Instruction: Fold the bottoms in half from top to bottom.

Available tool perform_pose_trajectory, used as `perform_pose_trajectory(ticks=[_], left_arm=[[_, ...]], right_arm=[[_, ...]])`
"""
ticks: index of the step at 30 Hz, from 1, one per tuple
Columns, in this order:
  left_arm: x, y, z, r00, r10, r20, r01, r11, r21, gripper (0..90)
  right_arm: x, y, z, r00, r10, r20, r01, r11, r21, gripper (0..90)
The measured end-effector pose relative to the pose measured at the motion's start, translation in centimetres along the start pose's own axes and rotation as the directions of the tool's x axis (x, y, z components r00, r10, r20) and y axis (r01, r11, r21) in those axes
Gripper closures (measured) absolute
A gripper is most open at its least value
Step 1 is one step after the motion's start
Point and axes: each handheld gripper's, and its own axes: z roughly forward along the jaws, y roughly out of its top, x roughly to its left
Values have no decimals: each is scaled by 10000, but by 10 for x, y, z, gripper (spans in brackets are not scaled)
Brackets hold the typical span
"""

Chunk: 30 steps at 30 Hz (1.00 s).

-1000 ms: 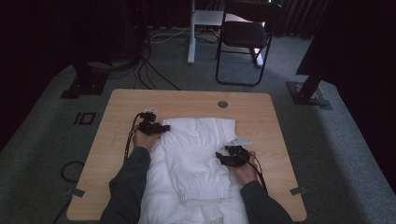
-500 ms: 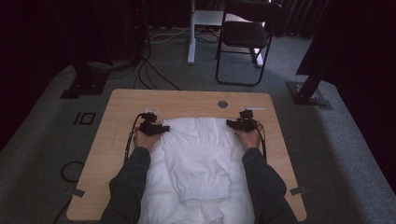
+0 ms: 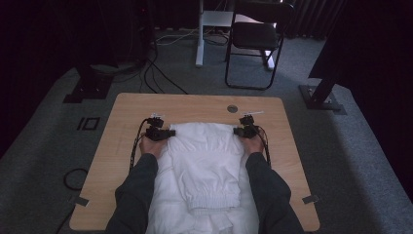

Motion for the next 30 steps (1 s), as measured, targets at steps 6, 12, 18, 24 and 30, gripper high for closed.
perform_pose_trajectory(ticks=[6, 12, 18, 24, 30], left_arm=[[-8, 30, -26, 9980, -148, 618, 230, 9909, -1328, 810], [-27, 69, -61, 9953, 502, 822, -252, 9593, -2812, 809], [-40, 67, -88, 9893, 1142, 911, -795, 9441, -3198, 805], [-55, 20, -121, 9715, 2089, 1124, -1618, 9301, -3298, 803], [-66, -28, -140, 9560, 2534, 1477, -1970, 9279, -3165, 785]], right_arm=[[-9, 21, -37, 9998, 97, -178, -126, 9855, -1694, 857], [-7, 52, -89, 9992, -387, -49, 342, 9291, -3682, 855], [0, 55, -120, 9923, -1236, -25, 1111, 9010, -4193, 853], [14, 1, -152, 9798, -1888, -664, 1391, 8812, -4519, 850], [25, -51, -167, 9711, -2258, -780, 1690, 8802, -4434, 848]])
